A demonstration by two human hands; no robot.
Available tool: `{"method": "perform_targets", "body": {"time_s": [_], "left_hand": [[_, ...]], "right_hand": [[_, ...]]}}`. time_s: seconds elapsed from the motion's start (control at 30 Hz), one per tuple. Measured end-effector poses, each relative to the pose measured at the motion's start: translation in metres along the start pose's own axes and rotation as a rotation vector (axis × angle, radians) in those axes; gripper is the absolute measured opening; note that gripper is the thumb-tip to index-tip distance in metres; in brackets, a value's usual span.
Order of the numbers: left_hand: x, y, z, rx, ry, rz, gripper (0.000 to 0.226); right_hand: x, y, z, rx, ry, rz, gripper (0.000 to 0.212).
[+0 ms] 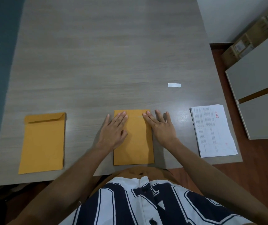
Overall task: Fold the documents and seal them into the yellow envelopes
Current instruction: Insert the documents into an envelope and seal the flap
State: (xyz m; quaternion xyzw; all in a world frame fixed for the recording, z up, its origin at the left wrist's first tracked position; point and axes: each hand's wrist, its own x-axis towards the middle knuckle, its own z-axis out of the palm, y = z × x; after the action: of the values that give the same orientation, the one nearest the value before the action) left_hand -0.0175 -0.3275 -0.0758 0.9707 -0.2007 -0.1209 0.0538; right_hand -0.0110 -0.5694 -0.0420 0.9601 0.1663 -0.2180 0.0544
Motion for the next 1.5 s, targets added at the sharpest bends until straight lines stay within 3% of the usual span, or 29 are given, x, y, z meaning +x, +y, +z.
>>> {"method": "perform_targets", "body": {"time_s": [0.5, 0.67, 0.77, 1.03, 1.5], "left_hand": [[-0.014, -0.016, -0.005, -0.052, -0.002, -0.036, 0.064], [-0.013, -0.018, -0.007, -0.029, -0.029, -0.028, 0.064], [-0.015, -0.019, -0.006, 0.003, -0.032, -0.022, 0.065], [-0.015, -0.017, -0.009, 0.057, -0.060, -0.029, 0.066], [-0.012, -0.017, -0.009, 0.038, -0.100, -0.050, 0.072]], "right_hand": [[0.017, -0.024, -0.022, 0.041, 0.056, 0.034, 0.063], [0.029, -0.058, -0.018, 0.108, 0.110, -0.220, 0.074], [0.033, -0.064, -0.005, 0.073, 0.099, -0.280, 0.068], [0.027, -0.039, 0.007, 0.056, 0.209, -0.291, 0.073], [0.004, 0.004, 0.019, 0.041, 0.207, -0.125, 0.071]]}}
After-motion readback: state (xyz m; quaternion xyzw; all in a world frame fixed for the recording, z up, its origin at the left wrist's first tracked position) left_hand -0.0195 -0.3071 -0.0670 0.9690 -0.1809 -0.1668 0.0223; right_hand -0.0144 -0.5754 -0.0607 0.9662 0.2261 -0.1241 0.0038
